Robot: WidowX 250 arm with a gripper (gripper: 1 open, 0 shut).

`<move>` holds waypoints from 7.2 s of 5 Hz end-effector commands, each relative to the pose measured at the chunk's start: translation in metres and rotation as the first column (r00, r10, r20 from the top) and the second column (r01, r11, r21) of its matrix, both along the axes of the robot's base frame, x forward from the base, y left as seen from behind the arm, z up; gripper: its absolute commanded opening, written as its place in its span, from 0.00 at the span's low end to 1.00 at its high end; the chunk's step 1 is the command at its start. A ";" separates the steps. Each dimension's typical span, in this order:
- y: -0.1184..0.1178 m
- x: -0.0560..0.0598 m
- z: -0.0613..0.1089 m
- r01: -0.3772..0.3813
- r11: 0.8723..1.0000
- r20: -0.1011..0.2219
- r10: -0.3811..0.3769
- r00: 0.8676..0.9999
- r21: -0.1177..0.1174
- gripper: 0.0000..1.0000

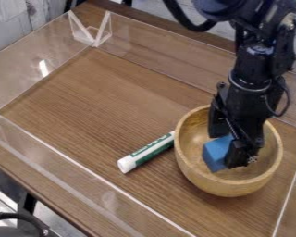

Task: Remove the blue block from inside the brown bowl and put it on the table

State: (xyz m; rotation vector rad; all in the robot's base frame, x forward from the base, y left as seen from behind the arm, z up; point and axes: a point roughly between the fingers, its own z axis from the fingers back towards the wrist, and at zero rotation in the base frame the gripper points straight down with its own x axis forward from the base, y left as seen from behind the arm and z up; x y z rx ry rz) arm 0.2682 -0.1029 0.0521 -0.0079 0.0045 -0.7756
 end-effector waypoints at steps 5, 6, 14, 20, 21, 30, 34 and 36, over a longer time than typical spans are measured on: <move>-0.004 0.008 0.017 0.008 1.000 0.119 -0.005 0.993 -0.023 1.00; -0.003 0.008 0.012 0.007 1.000 0.121 -0.004 0.993 -0.027 1.00; 0.005 0.007 0.028 -0.019 1.000 0.104 0.021 0.994 -0.012 0.00; 0.017 0.006 0.057 -0.058 0.998 0.091 0.057 0.994 0.005 0.00; 0.022 0.005 0.064 -0.064 0.998 0.092 0.062 0.994 0.011 0.00; 0.133 -0.034 0.088 -0.200 0.979 0.143 0.192 0.971 0.044 0.00; 0.158 -0.044 0.056 -0.319 0.947 0.167 0.307 0.937 0.047 0.00; 0.163 -0.044 0.043 -0.346 0.937 0.174 0.333 0.927 0.046 0.00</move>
